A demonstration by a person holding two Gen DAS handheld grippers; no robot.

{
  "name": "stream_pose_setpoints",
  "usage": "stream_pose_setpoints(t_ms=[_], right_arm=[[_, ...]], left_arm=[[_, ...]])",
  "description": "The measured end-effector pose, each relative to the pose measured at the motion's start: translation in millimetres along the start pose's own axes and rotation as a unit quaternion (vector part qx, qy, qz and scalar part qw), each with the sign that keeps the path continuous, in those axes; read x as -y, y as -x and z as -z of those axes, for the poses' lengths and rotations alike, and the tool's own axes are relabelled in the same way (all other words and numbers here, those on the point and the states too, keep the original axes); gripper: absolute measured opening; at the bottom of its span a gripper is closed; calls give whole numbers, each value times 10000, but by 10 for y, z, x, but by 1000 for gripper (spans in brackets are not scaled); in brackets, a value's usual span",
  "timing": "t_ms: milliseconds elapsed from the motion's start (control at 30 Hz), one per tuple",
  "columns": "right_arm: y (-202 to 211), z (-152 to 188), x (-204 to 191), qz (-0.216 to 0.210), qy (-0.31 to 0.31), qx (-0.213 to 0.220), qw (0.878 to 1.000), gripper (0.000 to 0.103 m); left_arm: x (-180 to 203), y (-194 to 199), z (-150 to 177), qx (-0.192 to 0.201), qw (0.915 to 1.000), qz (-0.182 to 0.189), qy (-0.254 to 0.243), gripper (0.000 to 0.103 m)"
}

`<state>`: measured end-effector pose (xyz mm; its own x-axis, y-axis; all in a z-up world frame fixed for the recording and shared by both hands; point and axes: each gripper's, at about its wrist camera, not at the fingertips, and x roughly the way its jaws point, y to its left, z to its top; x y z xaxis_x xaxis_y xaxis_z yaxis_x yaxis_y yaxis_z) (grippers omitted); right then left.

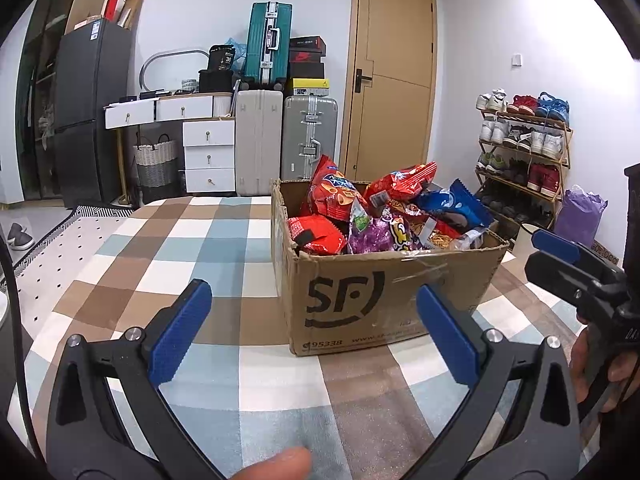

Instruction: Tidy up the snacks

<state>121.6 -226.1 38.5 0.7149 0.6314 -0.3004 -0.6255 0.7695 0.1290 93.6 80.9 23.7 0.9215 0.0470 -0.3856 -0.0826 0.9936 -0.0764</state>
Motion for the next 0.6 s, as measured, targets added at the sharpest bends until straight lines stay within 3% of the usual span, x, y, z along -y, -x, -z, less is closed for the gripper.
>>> stream_pose_setpoints(t_ms=[600], right_arm=[[10,14,-18,48,85,5,10000,103]], left_arm=[[29,14,9,19,10000,-8,-43,102]])
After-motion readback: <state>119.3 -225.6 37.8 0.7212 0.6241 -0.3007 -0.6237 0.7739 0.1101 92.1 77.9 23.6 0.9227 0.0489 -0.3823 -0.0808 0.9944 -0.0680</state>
